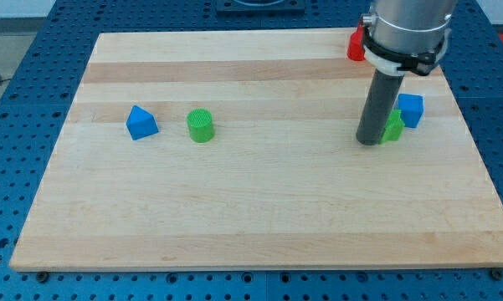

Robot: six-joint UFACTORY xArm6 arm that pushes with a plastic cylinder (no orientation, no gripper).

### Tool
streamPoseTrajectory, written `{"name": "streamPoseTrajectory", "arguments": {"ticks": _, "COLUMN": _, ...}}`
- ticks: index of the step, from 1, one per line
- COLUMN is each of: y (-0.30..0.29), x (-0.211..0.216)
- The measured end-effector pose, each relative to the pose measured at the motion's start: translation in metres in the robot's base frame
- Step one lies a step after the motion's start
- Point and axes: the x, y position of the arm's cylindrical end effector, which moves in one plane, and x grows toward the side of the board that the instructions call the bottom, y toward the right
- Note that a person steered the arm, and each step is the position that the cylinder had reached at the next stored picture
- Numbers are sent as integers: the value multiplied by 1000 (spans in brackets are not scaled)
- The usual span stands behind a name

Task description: Move green circle into green star

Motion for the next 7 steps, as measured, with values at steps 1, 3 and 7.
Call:
{"name": "streamPoseTrajectory", "arguments": {"ticks": 1, "y": 11, "x": -3}}
{"name": "streamPoseTrajectory", "arguments": {"ticks": 3, "y": -7, "x": -1}}
{"name": "streamPoseTrajectory", "arguments": {"ticks": 7, "y": -331, "x": 34}}
